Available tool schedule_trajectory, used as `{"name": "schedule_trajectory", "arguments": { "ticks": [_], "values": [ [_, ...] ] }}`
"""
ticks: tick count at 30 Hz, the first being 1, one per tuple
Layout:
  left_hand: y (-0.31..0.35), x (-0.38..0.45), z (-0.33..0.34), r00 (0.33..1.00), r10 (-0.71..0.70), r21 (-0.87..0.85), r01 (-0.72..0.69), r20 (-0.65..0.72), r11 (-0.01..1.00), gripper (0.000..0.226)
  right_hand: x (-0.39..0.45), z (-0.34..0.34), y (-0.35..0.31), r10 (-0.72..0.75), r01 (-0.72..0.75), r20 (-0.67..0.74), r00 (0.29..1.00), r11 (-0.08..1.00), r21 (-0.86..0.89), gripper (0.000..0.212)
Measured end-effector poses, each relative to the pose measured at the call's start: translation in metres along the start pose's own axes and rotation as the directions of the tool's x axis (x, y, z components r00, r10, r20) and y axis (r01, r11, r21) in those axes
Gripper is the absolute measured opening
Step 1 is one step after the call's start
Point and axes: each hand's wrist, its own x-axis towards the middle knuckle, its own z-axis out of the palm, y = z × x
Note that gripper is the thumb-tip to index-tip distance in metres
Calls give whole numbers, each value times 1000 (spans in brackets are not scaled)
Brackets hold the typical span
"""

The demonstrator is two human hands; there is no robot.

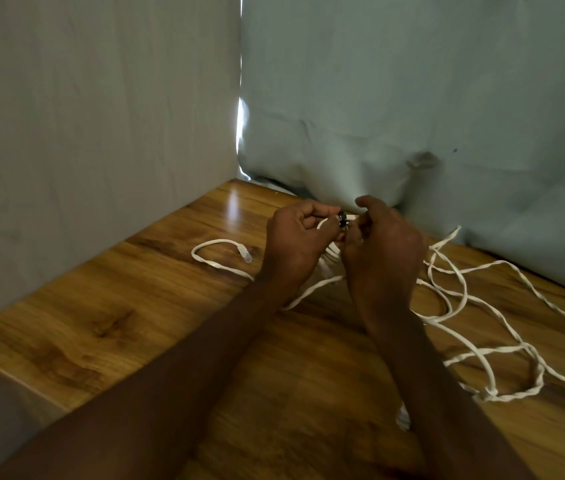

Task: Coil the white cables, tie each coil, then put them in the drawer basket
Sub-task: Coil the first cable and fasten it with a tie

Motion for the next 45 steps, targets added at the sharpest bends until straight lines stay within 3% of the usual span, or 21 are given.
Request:
{"name": "schedule_trajectory", "arguments": {
  "ticks": [7,13,17,23,37,45],
  "values": [
    [-1,0,-2,997,6,34,-9,73,999,19,0,-3,-1,-63,63,19,998,998,22,46],
    [0,3,-7,996,23,66,-28,83,997,20,0,-1,6,-135,132,40,990,988,85,38],
    [-1,3,-5,999,21,52,-23,51,998,19,5,-1,7,-114,113,30,993,993,37,22],
    [-1,7,-3,999,-42,3,42,20,999,20,1,0,12,-10,5,-28,1000,988,-157,18],
    [-1,4,-1,998,-61,55,60,25,997,17,2,4,16,-17,24,49,999,988,-154,21],
    [2,4,0,975,-221,-43,221,10,974,20,4,4,24,-40,55,151,988,994,-93,24]
  ]
}}
